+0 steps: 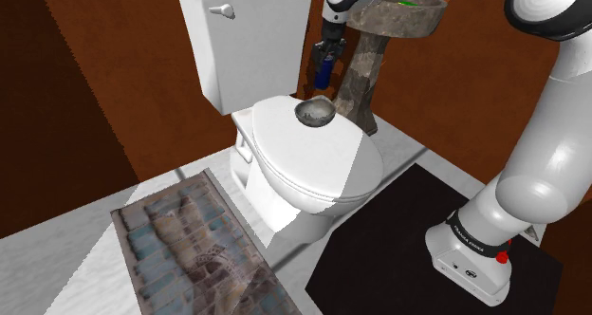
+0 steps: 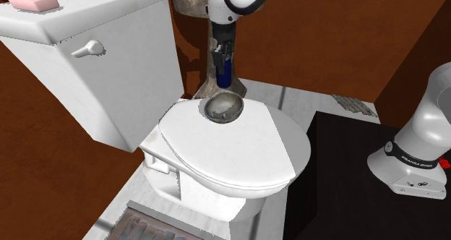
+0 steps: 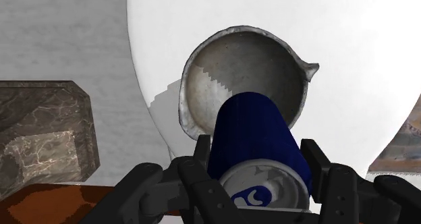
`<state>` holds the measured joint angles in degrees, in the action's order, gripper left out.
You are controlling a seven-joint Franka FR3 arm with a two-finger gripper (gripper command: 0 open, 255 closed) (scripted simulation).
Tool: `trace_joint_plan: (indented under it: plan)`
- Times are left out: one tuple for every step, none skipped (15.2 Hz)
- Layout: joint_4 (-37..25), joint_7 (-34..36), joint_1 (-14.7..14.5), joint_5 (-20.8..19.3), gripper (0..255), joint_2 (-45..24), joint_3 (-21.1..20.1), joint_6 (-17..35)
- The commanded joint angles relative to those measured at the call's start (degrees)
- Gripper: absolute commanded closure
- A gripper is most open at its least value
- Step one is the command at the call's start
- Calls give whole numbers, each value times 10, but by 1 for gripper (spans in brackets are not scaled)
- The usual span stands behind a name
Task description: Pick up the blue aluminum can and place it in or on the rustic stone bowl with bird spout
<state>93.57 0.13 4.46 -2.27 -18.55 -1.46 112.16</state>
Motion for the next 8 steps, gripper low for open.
trace_joint_plan:
  plan:
    - [9,-2,1,0,255,-4,0,13]
    - [14,-1,1,0,255,-6,0,20]
    - [18,-1,1,0,255,-8,0,27]
    - [23,-1,1,-1,255,-10,1,34]
    - [27,-1,1,-1,255,-13,1,40]
    - [32,0,1,-1,255,-15,1,47]
    - [36,0,1,-1,255,-18,1,54]
    - [40,0,1,-1,255,-20,1,61]
